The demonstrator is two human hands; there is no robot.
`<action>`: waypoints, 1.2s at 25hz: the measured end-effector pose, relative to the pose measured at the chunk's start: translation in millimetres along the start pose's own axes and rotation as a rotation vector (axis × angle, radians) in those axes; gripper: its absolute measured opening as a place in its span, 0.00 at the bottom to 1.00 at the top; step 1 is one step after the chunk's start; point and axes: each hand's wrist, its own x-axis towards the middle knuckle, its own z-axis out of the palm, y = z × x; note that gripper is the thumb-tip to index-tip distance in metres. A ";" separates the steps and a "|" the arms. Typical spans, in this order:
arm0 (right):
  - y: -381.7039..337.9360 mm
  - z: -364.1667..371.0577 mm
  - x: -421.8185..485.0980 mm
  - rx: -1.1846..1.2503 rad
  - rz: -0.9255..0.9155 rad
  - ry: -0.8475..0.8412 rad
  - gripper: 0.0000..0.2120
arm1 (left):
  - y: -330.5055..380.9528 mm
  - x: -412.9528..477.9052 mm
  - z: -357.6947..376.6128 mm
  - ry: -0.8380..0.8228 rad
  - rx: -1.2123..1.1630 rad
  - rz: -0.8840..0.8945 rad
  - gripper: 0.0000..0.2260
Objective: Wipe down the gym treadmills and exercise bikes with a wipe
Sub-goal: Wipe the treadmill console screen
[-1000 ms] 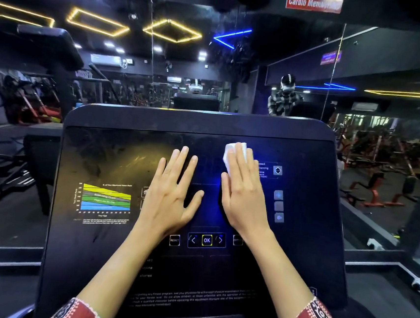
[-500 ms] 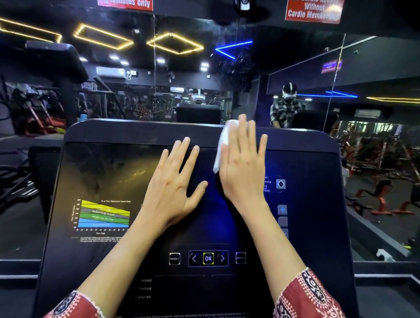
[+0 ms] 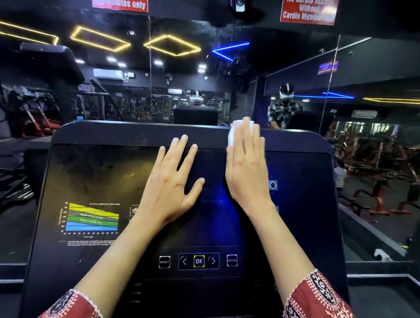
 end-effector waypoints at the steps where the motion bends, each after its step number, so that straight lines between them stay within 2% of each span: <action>1: 0.2 -0.7 -1.9 0.015 -0.089 -0.018 0.23 | 2.1 0.7 0.8 0.002 0.002 0.000 0.28; 3: 11.8 -4.7 -3.1 -0.049 -0.158 -0.012 0.23 | 7.2 1.0 1.9 0.004 0.003 0.010 0.28; 6: 24.4 -14.0 -5.0 -0.094 0.075 0.055 0.24 | 14.1 -0.7 4.3 0.011 -0.008 0.014 0.27; 7: 20.7 -13.7 -8.0 -0.068 0.101 0.033 0.25 | 16.0 -2.1 5.4 0.011 -0.012 0.011 0.27; 9: 12.6 -10.8 -16.8 0.012 -0.059 -0.054 0.25 | 18.6 -4.2 7.1 0.009 -0.014 0.006 0.27; 11: 18.7 -10.5 -21.6 -0.016 -0.182 -0.064 0.24 | 20.4 -6.1 7.8 0.008 -0.010 0.003 0.27; 14: 29.1 -16.1 -29.1 -0.013 0.093 -0.005 0.25 | 22.4 -11.8 7.7 0.006 -0.014 -0.008 0.27; 15: 26.3 -17.3 -34.8 0.003 0.128 -0.010 0.25 | 23.5 -14.2 7.6 0.007 -0.017 -0.010 0.27; 18: 21.7 -17.8 -53.3 -0.004 -0.112 -0.083 0.25 | 26.8 -20.9 7.3 0.007 -0.022 -0.009 0.27; 19: 25.1 -18.7 -56.3 -0.035 -0.143 -0.086 0.24 | 27.9 -23.1 7.0 0.009 -0.027 -0.008 0.27; 22: 27.6 -23.8 -63.1 -0.037 0.077 -0.060 0.25 | 30.8 -30.8 5.6 0.000 -0.035 -0.010 0.27; 23: 25.0 -23.7 -68.0 -0.024 0.091 -0.072 0.25 | 31.6 -33.6 5.2 -0.003 -0.037 -0.009 0.27; 26: 26.7 -26.1 -81.9 -0.048 -0.037 -0.111 0.24 | 33.4 -40.8 3.7 -0.015 -0.046 -0.008 0.27; 30: 23.9 -31.1 -96.4 -0.022 0.109 -0.113 0.25 | 38.3 -48.7 3.9 -0.027 -0.058 -0.010 0.27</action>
